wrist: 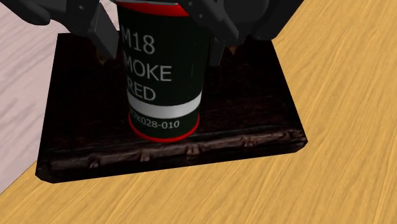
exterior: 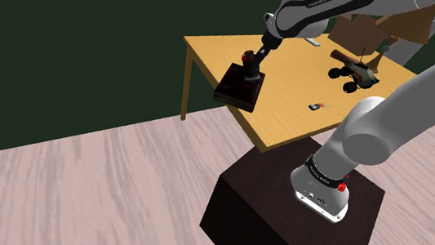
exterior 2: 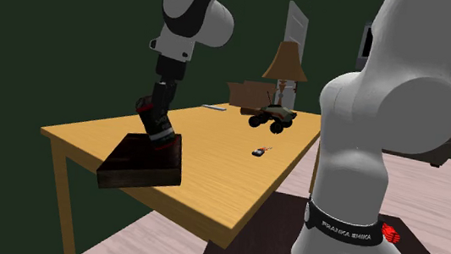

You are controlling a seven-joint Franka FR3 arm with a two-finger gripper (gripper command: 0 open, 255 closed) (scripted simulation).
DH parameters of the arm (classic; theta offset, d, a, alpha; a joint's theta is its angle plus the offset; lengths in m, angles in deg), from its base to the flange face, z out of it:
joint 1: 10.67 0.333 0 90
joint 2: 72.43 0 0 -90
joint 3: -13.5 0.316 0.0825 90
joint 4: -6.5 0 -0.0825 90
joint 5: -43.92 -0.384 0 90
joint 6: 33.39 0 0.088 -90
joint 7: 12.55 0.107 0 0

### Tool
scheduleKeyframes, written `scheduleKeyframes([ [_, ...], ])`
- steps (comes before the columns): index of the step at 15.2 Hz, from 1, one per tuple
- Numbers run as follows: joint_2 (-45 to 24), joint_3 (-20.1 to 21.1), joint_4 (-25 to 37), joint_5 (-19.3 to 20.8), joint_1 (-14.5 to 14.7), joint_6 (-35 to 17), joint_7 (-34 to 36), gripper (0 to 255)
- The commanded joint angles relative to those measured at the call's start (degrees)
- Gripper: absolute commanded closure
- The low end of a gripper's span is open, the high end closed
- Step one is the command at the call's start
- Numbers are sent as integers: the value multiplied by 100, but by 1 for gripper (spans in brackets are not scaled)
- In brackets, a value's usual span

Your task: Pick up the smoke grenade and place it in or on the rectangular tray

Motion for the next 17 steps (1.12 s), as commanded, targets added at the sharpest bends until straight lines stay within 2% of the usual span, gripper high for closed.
scheduleKeyframes([
  [1,-18,-5,-21,0,-2,7,-3,255],
  [2,-18,-5,-21,0,-3,7,-3,255],
  [3,-18,-2,-19,0,-2,9,0,0],
  [8,-18,-5,-21,0,-3,7,-3,0],
  [12,591,151,218,248,-146,830,186,0],
  [17,591,153,218,246,-148,830,185,0],
])
